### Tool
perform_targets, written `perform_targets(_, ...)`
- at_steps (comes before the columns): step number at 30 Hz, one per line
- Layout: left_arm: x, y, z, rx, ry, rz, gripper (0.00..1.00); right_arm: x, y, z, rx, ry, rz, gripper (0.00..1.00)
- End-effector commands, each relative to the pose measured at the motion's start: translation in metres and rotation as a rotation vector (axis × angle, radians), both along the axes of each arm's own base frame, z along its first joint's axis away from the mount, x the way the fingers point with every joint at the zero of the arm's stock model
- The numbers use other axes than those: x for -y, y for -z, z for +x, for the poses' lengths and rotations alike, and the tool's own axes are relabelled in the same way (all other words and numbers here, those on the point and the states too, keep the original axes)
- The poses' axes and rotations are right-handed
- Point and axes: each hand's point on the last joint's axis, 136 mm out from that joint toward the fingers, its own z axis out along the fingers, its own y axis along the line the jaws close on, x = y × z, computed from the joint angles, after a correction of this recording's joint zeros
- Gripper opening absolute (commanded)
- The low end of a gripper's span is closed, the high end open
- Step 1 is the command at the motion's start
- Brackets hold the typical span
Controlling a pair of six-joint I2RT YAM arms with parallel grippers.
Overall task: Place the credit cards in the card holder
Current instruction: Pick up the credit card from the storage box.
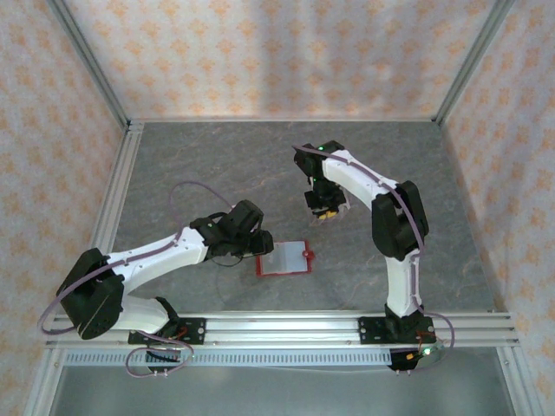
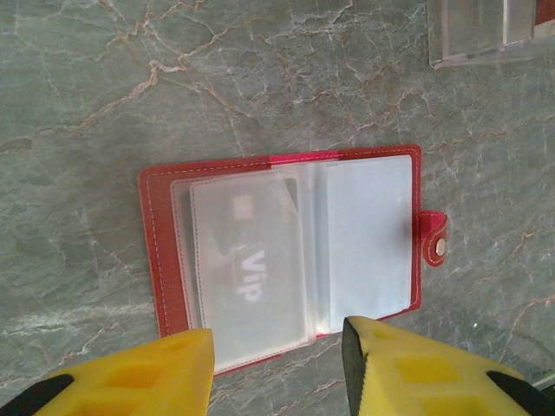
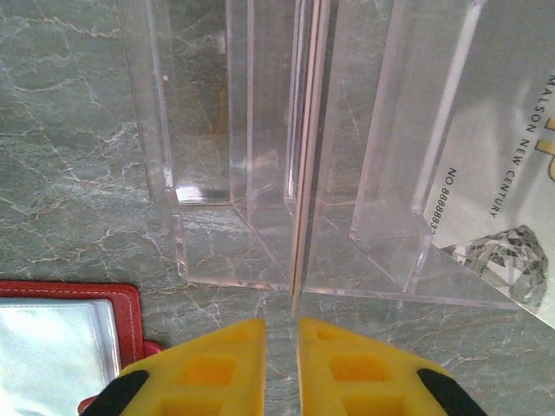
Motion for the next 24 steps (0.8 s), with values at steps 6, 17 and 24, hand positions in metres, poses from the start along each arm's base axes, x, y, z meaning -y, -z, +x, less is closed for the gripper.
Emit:
perform_targets(6,-0.011,-0.003,0.002,0.011,-0.032,0.015,0.44,0.007,0.003,-0.001,-0.006,-0.021,-0.053,0.15)
perform_targets(17,-0.015,-0.001,-0.001,0.007,-0.037,0.021,0.44,0.007,-0.001,0.007,0.018,-0.015,-0.067,0.07)
perform_targets(24,-0.017,0.000,-0.002,0.008,-0.044,0.022,0.44,0.011,-0.012,0.006,0.042,-0.013,-0.072,0.00)
